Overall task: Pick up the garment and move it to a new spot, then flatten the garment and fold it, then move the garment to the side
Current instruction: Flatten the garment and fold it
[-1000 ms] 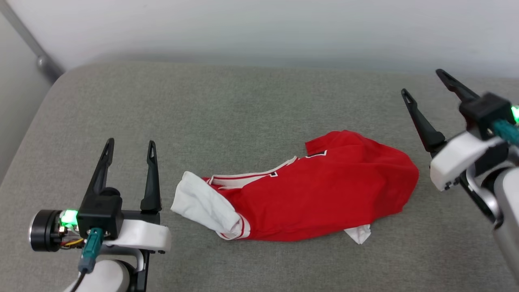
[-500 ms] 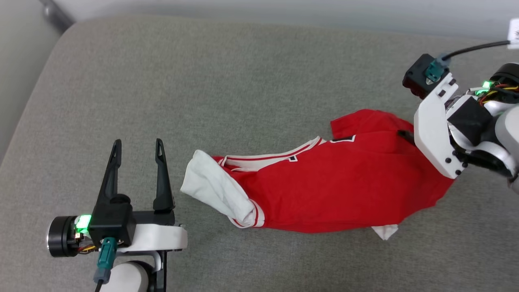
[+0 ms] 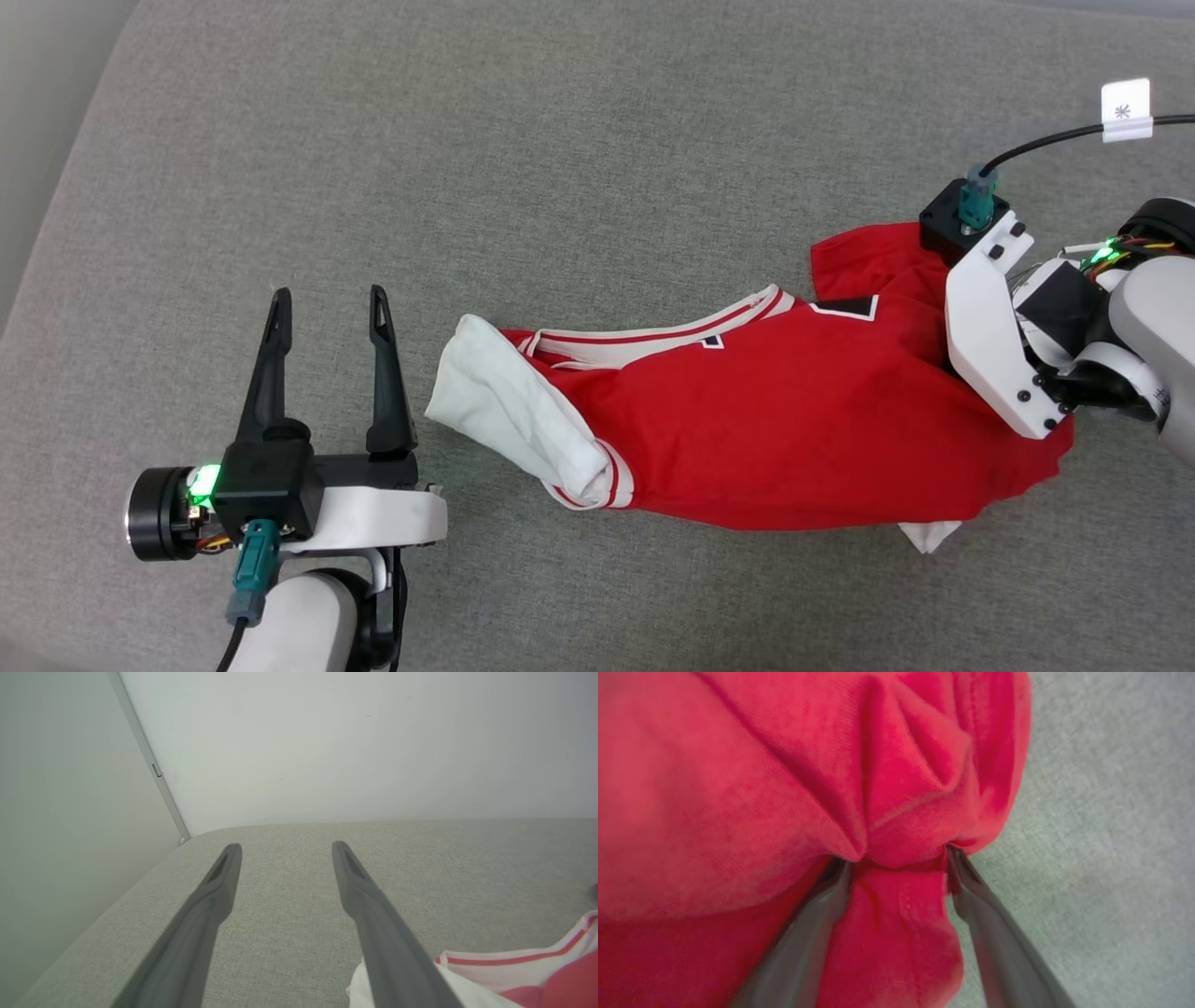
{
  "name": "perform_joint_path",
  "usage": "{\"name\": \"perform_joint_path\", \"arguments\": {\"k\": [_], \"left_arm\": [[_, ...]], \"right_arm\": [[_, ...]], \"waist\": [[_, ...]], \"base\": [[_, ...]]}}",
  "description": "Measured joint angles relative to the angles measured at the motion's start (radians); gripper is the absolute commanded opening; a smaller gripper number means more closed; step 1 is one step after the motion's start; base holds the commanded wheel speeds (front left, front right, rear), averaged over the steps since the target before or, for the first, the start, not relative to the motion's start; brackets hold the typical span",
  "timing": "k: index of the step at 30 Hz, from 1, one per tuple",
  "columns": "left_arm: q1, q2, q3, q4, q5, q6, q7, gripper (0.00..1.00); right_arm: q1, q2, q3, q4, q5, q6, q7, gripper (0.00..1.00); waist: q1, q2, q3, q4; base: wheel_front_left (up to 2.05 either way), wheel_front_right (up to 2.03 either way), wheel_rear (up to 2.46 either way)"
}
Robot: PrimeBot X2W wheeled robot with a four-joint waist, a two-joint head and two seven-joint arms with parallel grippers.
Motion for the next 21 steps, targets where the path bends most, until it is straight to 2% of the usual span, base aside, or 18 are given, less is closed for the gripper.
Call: {"name": "perform_joint_path", "arguments": {"k": [1, 2, 8, 12, 17, 21], "left_arm": [[0.0, -0.005, 0.008, 0.004, 0.006, -0.009, 0.0, 1.0], [0.0, -0.01, 0.016, 0.008, 0.012, -0.016, 0.0, 1.0], [0.041, -0.031, 0.068, 0.021, 0.044, -0.049, 0.0, 1.0], [0.071, -0.037, 0.098, 0.031, 0.06, -0.068, 0.0, 1.0], [0.123, -0.043, 0.131, 0.039, 0.071, -0.08, 0.0, 1.0], [0.167, -0.054, 0.146, 0.042, 0.08, -0.09, 0.0, 1.0]], "right_arm": [[-0.002, 0.001, 0.009, 0.003, 0.002, 0.0, -0.011, 0.47], [-0.004, 0.001, 0.017, 0.007, 0.004, 0.0, -0.028, 0.0], [-0.012, 0.018, 0.054, 0.03, 0.01, 0.001, -0.159, 0.0], [-0.069, -0.005, 0.059, -0.005, 0.007, 0.001, -0.257, 0.0], [-0.081, -0.091, 0.066, -0.119, 0.031, 0.001, -0.342, 0.0], [-0.056, -0.208, 0.065, -0.246, 0.02, 0.001, -0.391, 0.0]], "waist": [[0.0, 0.0, -0.002, -0.002], [0.0, 0.0, -0.005, -0.004], [0.0001, 0.0, -0.051, -0.026], [0.0001, 0.0, -0.1, -0.047], [0.0, 0.0, -0.17, -0.077], [0.0, 0.0, -0.221, -0.104]], "base": [[0.0, 0.0, 0.0], [0.0, 0.0, 0.0], [0.0, 0.0, 0.0], [0.0, 0.0, 0.0], [0.0, 0.0, 0.0], [0.0, 0.0, 0.0]]}}
